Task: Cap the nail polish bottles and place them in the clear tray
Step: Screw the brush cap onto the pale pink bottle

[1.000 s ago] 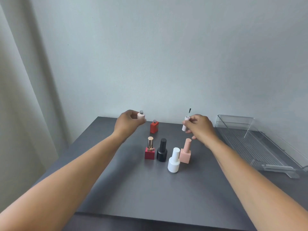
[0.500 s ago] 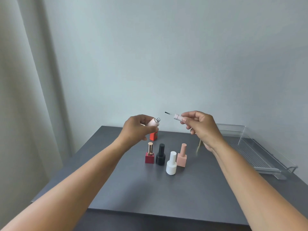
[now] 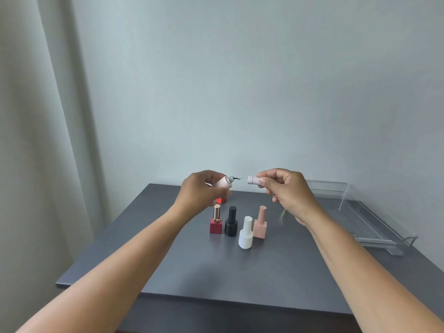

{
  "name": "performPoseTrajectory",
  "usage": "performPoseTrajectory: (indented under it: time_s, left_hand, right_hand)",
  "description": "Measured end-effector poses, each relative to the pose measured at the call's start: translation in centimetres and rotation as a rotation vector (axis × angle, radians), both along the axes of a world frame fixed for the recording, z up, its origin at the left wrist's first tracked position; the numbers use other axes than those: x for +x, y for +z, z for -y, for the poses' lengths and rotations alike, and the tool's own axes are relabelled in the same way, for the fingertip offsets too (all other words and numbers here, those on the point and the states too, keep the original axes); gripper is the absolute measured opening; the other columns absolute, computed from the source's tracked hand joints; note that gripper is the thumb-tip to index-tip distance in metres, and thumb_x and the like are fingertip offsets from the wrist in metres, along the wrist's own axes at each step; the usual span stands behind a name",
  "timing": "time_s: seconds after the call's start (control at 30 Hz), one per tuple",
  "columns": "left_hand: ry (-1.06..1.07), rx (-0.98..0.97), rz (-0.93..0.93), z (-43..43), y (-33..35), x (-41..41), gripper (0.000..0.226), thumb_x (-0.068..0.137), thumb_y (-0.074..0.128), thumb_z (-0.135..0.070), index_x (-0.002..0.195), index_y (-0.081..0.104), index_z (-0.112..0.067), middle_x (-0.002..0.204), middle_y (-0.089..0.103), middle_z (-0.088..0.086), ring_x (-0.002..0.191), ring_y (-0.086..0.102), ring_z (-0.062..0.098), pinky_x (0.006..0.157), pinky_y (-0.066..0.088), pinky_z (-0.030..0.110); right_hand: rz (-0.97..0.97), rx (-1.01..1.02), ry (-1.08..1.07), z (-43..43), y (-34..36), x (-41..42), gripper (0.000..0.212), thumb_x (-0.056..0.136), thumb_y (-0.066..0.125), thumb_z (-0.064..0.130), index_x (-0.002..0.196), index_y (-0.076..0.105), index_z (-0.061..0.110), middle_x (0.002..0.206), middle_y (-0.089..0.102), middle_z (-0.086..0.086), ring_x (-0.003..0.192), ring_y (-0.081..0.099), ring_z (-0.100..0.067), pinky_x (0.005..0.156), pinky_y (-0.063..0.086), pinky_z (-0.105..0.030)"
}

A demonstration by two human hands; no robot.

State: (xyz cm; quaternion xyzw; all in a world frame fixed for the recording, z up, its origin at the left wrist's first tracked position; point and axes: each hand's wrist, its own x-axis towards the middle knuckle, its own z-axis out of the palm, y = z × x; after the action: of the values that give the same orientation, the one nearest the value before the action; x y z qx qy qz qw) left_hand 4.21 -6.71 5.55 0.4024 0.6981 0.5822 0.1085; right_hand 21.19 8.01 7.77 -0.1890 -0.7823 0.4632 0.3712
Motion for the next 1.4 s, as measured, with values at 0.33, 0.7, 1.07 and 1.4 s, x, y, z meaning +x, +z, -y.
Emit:
performPoseTrajectory:
  time_s: [0.33, 0.7, 1.07, 1.4]
  left_hand:
    - [0.047, -0.100, -0.168, 0.1, 0.2, 0.4, 0.025, 0.073, 0.083, -0.029, 0.093, 0.074, -0.042, 0.086, 0.070, -0.022, 0.064, 0.066, -0.003, 0.070, 0.061, 0.037]
    - [0.012, -0.118, -0.189, -0.2, 0.5, 1.7, 0.030, 0.071, 0.083, -0.025, 0.083, 0.072, -0.050, 0.088, 0.073, -0.016, 0.077, 0.069, 0.005, 0.072, 0.062, 0.036]
    - [0.007, -0.079, -0.164, -0.2, -0.2, 2.1, 0.025, 0.070, 0.086, -0.021, 0.085, 0.070, -0.034, 0.086, 0.071, -0.017, 0.051, 0.061, -0.001, 0.048, 0.053, 0.020]
    - [0.012, -0.043, -0.146, -0.2, -0.6, 2.4, 0.025, 0.071, 0.086, -0.021, 0.084, 0.070, -0.034, 0.081, 0.071, -0.018, 0.051, 0.061, -0.003, 0.049, 0.055, 0.026]
  right_hand:
    - [0.033, 0.112, -0.002, 0.5, 0.6, -0.2, 0.020, 0.089, 0.069, 0.015, 0.083, 0.071, 0.033, 0.075, 0.063, -0.008, 0.064, 0.055, -0.014, 0.053, 0.049, -0.022]
    - [0.038, 0.095, 0.046, 0.2, 0.2, -0.9, 0.034, 0.084, 0.068, -0.001, 0.084, 0.073, 0.032, 0.085, 0.074, 0.002, 0.066, 0.064, -0.012, 0.061, 0.056, -0.025]
    - [0.054, 0.049, 0.023, -0.3, -0.1, -0.7, 0.007, 0.092, 0.066, 0.022, 0.086, 0.069, 0.023, 0.059, 0.069, 0.003, 0.049, 0.055, -0.008, 0.043, 0.045, -0.022]
    - [0.135, -0.118, 0.177, -0.3, -0.3, 0.1, 0.012, 0.095, 0.062, 0.014, 0.099, 0.073, 0.012, 0.064, 0.070, -0.001, 0.048, 0.051, -0.010, 0.042, 0.046, -0.023]
